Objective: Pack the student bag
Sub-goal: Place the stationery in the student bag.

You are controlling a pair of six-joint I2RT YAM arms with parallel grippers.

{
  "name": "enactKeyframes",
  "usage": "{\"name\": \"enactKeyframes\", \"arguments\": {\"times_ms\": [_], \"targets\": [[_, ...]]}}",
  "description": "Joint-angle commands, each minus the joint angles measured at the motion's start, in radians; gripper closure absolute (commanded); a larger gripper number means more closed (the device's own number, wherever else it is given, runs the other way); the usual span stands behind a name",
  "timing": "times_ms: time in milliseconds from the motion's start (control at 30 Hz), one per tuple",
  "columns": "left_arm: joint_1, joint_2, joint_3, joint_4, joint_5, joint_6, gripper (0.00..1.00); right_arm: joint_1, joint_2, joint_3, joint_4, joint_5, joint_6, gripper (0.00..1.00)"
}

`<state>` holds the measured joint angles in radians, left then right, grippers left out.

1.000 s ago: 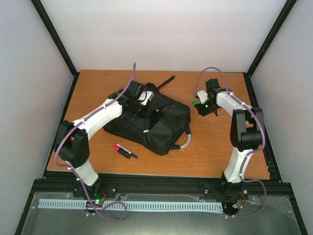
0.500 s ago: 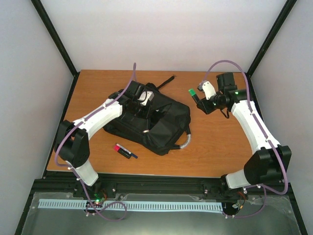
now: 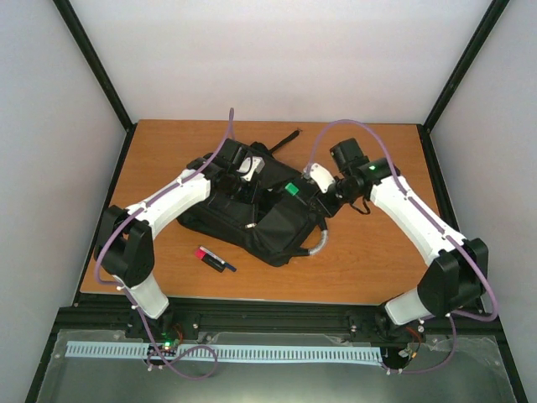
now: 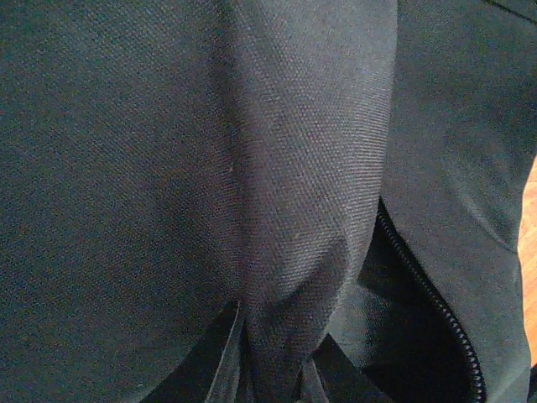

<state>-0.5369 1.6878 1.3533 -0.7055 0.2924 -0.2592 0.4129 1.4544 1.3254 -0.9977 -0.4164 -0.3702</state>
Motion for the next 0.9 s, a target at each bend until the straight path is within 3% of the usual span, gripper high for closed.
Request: {"name": "enactKeyframes", "arguments": {"times_ms": [0,500,867], "targets": [[-0.006,-0.005,0.048,-0.005,0.046,-0.019,0.88,0.065,0.049,0.015,-0.018,-0.001,-0.016,0.82],[-0.006,-0.013,0.046,0.005,0.066,-0.028,0.88,0.142,0.295,0.083,0.005,0.031,0.019,0.82],[-0.006,-0.019,0.039,0.021,0.086,-0.031,0.88,0.176,0.467,0.286,0.017,0.066,0.064,0.82]]}}
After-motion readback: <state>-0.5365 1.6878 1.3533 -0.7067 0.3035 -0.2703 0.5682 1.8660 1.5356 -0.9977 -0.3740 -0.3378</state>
